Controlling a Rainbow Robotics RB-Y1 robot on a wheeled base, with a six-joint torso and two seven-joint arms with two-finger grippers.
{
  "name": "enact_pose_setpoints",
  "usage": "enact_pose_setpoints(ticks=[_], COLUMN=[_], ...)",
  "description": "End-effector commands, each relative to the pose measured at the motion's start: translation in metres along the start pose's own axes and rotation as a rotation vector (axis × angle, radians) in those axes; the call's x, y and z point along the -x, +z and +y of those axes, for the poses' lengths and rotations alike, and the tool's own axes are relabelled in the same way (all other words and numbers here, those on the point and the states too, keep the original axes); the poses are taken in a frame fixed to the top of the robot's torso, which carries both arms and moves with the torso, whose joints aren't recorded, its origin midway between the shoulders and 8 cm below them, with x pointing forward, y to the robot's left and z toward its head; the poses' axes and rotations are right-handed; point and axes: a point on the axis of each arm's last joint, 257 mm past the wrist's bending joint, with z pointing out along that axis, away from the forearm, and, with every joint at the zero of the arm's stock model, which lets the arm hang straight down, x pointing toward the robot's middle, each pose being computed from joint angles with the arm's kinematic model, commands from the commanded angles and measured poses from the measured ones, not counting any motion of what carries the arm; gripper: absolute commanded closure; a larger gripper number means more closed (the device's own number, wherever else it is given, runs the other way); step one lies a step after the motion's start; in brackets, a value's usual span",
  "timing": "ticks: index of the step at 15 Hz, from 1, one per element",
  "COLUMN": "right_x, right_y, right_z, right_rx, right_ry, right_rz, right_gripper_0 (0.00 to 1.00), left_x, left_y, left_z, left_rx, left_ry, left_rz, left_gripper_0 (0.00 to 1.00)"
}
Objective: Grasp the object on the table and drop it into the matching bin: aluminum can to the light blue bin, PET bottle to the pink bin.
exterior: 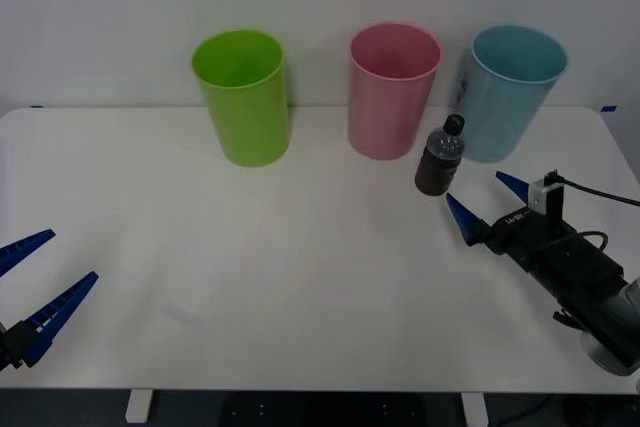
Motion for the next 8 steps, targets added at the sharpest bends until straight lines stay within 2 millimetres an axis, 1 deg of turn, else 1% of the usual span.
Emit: enact_pose_setpoints(ticks=[1,5,6,8], right_x=[-0.001,-0.004,-0.002,-0.002], right_y=[0.022,0.049,0.058,0.068], right_z=[0.004,0.007,0.008,0.008], right_rx=[-0.006,-0.02,-0.02,-0.023], right_ry=[-0.003,-0.001,-0.006,-0.011], right_rz=[0.004,0.018,0.021,0.028], right_gripper_0=[0.0,0.0,0.0,0.0], left_x=[0.0,0.0,0.0,0.0], left_y=[0.0,0.0,0.0,0.0], left_z=[0.0,0.0,0.0,0.0], left_rx=[0.0,0.0,0.0,0.0], left_ry=[0.0,0.0,0.0,0.0], left_rz=[0.0,0.0,0.0,0.0], left_gripper_0=[0.0,0.0,0.0,0.0])
